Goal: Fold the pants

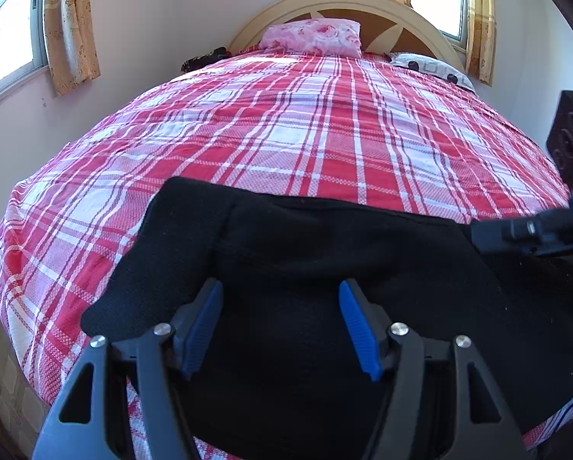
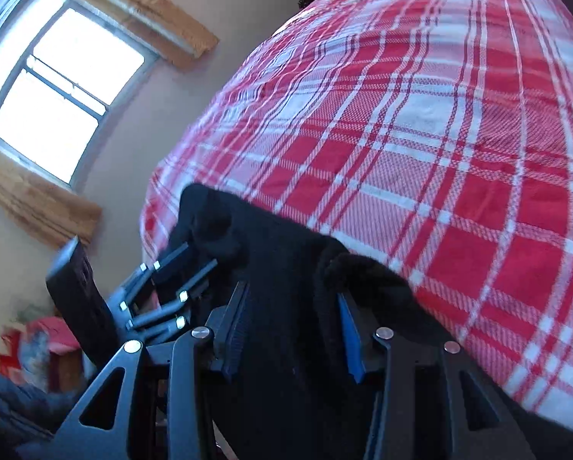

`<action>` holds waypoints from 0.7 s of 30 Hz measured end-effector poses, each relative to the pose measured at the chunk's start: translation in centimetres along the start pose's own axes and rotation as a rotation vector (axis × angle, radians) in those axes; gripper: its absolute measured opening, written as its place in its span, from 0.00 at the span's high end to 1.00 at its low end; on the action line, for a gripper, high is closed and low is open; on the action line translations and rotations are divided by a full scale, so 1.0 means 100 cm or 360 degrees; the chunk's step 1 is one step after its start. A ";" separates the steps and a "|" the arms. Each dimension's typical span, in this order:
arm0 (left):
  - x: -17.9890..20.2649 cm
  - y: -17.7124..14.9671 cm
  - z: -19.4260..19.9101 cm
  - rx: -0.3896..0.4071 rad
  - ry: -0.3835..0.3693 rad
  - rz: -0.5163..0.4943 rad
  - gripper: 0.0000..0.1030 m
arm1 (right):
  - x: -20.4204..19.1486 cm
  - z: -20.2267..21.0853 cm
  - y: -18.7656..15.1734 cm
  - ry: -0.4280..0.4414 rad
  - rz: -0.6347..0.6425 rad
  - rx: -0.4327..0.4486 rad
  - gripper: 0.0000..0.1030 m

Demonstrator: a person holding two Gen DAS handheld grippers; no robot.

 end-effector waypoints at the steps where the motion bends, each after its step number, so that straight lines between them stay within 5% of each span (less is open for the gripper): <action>1: 0.000 0.000 0.000 0.0000 0.0001 -0.0004 0.36 | 0.005 -0.001 0.005 0.0066 -0.0064 0.0005 0.55; 5: 0.001 0.000 -0.001 0.0007 0.0017 -0.0018 0.35 | 0.041 0.023 0.028 0.0399 -0.0436 0.0233 0.55; 8: 0.001 0.000 0.000 0.0005 0.0028 -0.0022 0.35 | 0.078 0.054 0.038 0.0442 -0.0633 0.0489 0.55; 10: 0.001 0.000 -0.001 0.0003 0.0017 -0.0019 0.35 | 0.082 0.061 0.034 0.0391 -0.0636 0.0489 0.55; 15: 0.001 0.001 -0.001 -0.0009 0.0049 -0.0016 0.34 | 0.018 0.057 0.020 0.0376 -0.0315 0.0359 0.55; 16: 0.000 0.001 0.000 -0.0014 0.0050 -0.0013 0.34 | 0.013 0.052 0.018 0.0313 -0.0284 0.0323 0.55; 19: 0.000 0.000 0.000 -0.0023 0.0041 -0.0001 0.34 | 0.027 0.032 0.023 -0.0252 -0.0214 0.0256 0.58; 21: 0.000 0.000 0.001 -0.0024 0.0038 0.0001 0.34 | 0.034 0.025 0.025 -0.0290 -0.0183 0.0264 0.74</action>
Point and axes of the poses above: each gripper's, at about its wrist camera, not at the fingertips, and z roughly against the way its jaws point, x to its right, y to its top, the point moved 8 cm from there along -z, roughly the way its jaws point, and after that the axes turned 9 degrees about -x, right-handed, at the moved point
